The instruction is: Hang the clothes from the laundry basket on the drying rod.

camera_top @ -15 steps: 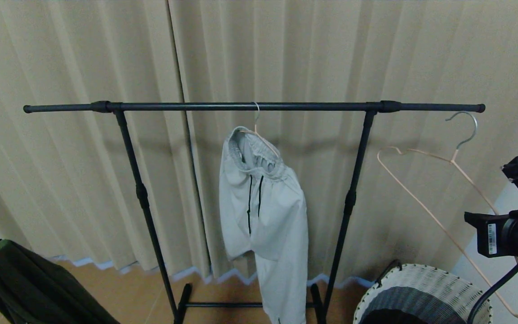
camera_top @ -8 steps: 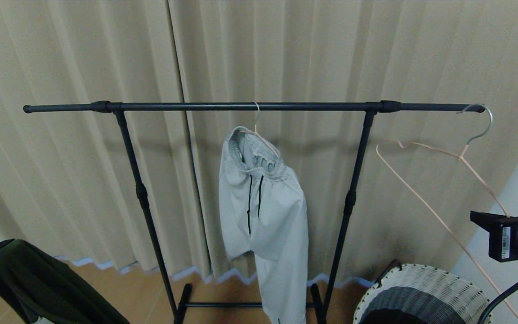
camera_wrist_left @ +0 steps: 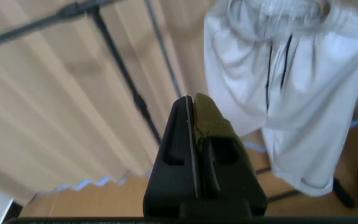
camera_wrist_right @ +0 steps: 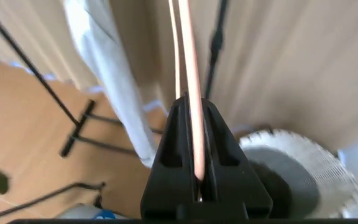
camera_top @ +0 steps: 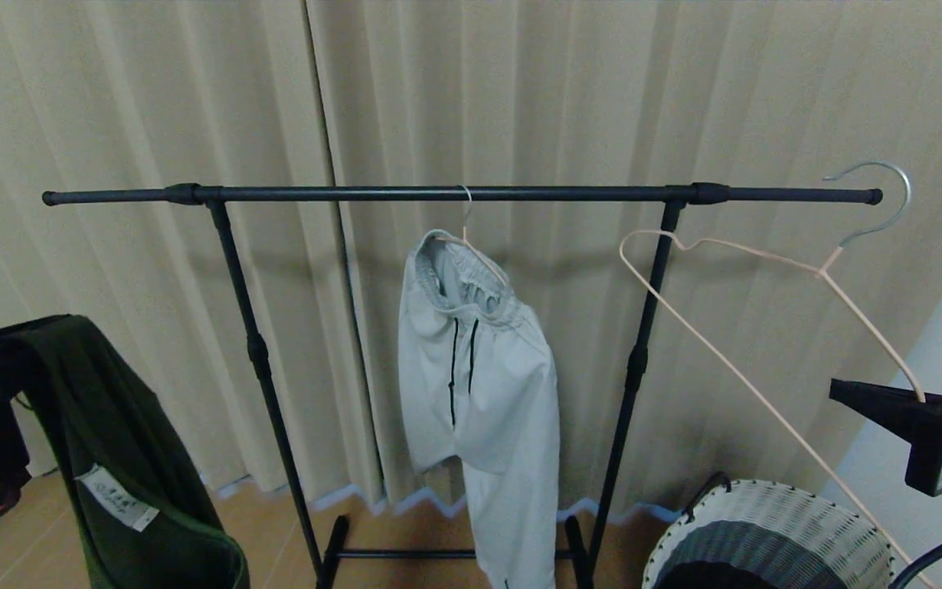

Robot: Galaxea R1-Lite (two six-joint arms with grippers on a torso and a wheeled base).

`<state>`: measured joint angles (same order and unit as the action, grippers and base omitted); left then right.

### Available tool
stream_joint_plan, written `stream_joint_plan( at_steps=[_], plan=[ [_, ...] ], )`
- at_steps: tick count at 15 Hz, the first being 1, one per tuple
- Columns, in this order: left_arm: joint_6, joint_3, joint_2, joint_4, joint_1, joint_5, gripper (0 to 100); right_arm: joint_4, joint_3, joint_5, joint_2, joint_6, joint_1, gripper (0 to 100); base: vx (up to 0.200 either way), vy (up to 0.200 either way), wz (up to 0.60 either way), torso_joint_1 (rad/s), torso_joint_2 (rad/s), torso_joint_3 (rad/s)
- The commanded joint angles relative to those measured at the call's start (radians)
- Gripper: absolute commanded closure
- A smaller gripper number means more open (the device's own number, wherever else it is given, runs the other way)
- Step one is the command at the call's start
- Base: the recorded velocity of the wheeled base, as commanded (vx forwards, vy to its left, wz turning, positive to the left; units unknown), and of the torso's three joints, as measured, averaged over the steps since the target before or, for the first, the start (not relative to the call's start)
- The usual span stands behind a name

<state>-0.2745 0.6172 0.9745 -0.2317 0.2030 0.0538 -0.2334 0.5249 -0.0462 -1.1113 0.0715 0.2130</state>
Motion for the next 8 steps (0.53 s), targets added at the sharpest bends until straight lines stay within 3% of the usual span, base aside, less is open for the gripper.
stream_joint_plan(
  at_steps=[1, 4, 5, 7, 8],
  plan=[
    [0.003, 0.105, 0.118, 0.018, 0.049, 0.041, 100, -0.018, -0.002, -0.017, -0.002, 0.007, 0.02, 100, 0.0, 0.0, 0.0, 0.0, 0.0, 0.0],
    [0.031, 0.253, 0.286, 0.034, 0.174, 0.192, 100, -0.026, 0.038, -0.113, -0.058, 0.033, 0.131, 100, 0.0, 0.0, 0.0, 0.0, 0.0, 0.0],
    [0.031, 0.253, 0.286, 0.034, 0.174, 0.192, 100, -0.026, 0.038, -0.113, -0.058, 0.033, 0.131, 100, 0.0, 0.0, 0.0, 0.0, 0.0, 0.0],
    [0.067, 0.361, 0.438, 0.034, 0.228, 0.305, 100, -0.052, 0.069, -0.124, -0.114, 0.117, 0.27, 100, 0.0, 0.0, 0.0, 0.0, 0.0, 0.0],
    [0.067, 0.361, 0.438, 0.034, 0.228, 0.305, 100, -0.052, 0.069, -0.124, -0.114, 0.117, 0.27, 100, 0.0, 0.0, 0.0, 0.0, 0.0, 0.0]
  ],
)
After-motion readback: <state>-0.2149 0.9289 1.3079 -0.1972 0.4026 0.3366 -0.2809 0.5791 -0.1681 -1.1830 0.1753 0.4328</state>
